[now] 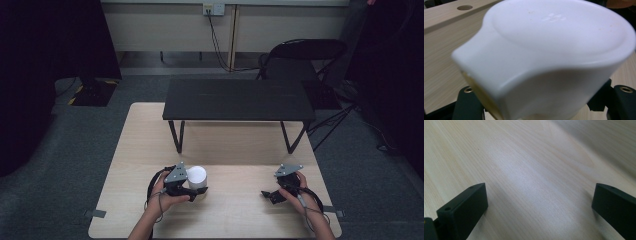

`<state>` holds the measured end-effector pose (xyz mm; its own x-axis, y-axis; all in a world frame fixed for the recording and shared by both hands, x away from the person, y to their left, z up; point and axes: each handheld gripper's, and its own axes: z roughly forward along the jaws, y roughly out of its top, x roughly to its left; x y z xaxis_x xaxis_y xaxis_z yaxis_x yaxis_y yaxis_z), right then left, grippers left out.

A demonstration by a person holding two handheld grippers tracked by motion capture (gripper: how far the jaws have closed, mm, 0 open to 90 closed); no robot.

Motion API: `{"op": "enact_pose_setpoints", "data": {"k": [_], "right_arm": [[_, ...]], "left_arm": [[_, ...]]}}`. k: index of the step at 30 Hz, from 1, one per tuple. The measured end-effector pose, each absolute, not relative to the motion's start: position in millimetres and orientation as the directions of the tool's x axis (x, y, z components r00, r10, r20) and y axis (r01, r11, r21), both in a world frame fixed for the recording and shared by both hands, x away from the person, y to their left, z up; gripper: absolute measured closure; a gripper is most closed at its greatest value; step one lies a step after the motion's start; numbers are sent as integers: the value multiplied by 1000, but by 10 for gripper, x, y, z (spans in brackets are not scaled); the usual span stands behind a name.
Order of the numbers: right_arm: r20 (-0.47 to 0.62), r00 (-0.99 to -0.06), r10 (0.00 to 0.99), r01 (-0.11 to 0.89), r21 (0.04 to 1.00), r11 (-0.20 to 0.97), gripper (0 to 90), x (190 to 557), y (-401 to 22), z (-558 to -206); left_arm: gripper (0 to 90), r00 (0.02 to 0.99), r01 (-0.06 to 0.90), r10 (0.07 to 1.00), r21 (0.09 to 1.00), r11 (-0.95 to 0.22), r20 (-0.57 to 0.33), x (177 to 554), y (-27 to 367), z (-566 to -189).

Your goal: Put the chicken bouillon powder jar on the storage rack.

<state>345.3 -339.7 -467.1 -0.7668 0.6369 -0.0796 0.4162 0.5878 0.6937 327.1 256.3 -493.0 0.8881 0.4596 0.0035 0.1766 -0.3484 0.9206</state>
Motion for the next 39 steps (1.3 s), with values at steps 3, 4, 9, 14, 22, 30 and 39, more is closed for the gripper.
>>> {"op": "enact_pose_setpoints", "data": {"k": [3, 4, 9, 14, 22, 30, 39], "right_arm": [[-80, -767, 637, 416, 694, 588, 0, 3453, -3397, -4671], [-80, -767, 637, 416, 694, 588, 0, 3453, -3397, -4671], [-80, -767, 637, 416, 694, 588, 0, 3453, -3397, -4671], [-80, -767, 637, 416, 694, 588, 0, 3452, -3396, -4671], [-80, -766, 637, 416, 694, 587, 0, 3451, -3397, -4671], [-80, -766, 637, 416, 694, 587, 0, 3450, -3397, -4672], [-80, -766, 637, 415, 696, 586, 0, 3448, -3401, -4676]], "left_arm": [[307, 888, 182, 460, 918, -353, 1, 3268, 2560, -4903], [307, 889, 180, 459, 919, -352, 1, 3269, 2564, -4895], [307, 894, 183, 449, 918, -352, -6, 3289, 2581, -4717], [307, 897, 169, 443, 920, -353, 5, 3298, 2594, -4484], [307, 920, 109, 390, 930, -351, 40, 3438, 2617, -3681], [306, 927, 37, 367, 951, -307, 82, 3652, 2584, -2954], [306, 911, 24, 398, 948, -316, 110, 3988, 2356, -2458]]}}
